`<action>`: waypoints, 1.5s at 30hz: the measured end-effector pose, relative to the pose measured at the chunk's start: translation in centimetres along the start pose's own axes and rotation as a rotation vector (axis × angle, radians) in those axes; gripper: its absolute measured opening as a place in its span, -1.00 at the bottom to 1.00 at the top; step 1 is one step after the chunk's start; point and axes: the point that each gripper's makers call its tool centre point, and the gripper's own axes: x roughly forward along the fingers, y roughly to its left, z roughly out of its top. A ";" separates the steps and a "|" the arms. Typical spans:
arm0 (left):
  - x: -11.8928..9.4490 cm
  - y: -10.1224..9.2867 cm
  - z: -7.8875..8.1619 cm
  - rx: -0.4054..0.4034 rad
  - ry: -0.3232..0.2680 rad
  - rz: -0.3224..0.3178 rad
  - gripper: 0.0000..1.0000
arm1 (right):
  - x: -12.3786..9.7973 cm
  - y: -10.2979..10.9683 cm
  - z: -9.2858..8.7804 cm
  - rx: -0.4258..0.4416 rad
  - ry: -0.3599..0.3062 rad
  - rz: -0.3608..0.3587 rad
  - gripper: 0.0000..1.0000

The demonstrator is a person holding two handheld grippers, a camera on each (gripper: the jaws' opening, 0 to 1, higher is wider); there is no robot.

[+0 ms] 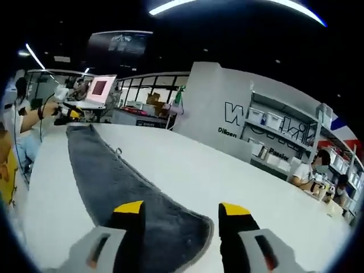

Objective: Fold the towel on the table until its edges align and the towel forms a compact rectangular stack.

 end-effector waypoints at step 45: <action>-11.8 -3.5 -10.6 -0.226 0.111 0.120 0.88 | -10.0 9.4 -4.7 0.352 0.140 -0.196 0.99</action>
